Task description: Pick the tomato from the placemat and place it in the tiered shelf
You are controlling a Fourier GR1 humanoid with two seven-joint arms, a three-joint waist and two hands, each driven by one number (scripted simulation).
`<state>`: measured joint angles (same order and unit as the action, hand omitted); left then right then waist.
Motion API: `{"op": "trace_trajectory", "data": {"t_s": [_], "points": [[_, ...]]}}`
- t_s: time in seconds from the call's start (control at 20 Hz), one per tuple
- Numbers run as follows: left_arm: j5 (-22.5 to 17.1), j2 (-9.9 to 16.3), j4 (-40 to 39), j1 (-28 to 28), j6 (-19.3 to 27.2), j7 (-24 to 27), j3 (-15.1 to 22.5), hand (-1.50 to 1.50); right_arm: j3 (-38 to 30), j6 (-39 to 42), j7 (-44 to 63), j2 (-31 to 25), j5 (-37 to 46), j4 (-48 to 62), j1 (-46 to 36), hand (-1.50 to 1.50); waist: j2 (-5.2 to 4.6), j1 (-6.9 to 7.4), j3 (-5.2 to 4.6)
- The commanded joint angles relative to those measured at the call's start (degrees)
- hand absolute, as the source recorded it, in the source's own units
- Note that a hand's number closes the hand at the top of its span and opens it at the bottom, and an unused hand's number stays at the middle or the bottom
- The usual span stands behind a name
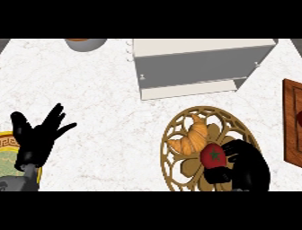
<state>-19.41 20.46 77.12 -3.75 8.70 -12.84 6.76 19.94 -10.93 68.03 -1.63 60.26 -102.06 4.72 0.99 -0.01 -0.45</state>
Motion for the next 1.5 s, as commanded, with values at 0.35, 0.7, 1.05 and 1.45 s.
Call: {"op": "trace_trajectory", "data": {"t_s": [0.35, 0.7, 1.05, 1.45], "points": [[1.0, -1.5, -0.1, -0.9, -2.0, -1.0, 2.0, 0.0, 21.4, 8.4, -13.4, 1.6, -6.4, 5.8, -14.6, 1.5, -1.93, 5.28, 0.51], [1.0, -1.3, 1.0, 3.0, -1.1, -0.4, 0.5, 0.0, 26.9, 13.3, -15.5, 1.6, -12.8, -6.5, -26.0, 1.5, -0.78, 1.17, 0.43], [2.2, -1.5, 2.1, 3.5, -0.7, -2.0, 0.9, 0.0, 16.6, 25.8, 2.2, 1.6, -13.4, -21.5, -41.8, 1.5, -0.53, 0.27, 0.38], [0.8, 0.8, 2.0, 1.4, -1.8, -3.6, -2.7, 0.0, -3.2, 33.5, 3.6, 1.0, -20.1, -17.9, -58.1, 1.5, -0.61, -0.15, 0.38]]}}
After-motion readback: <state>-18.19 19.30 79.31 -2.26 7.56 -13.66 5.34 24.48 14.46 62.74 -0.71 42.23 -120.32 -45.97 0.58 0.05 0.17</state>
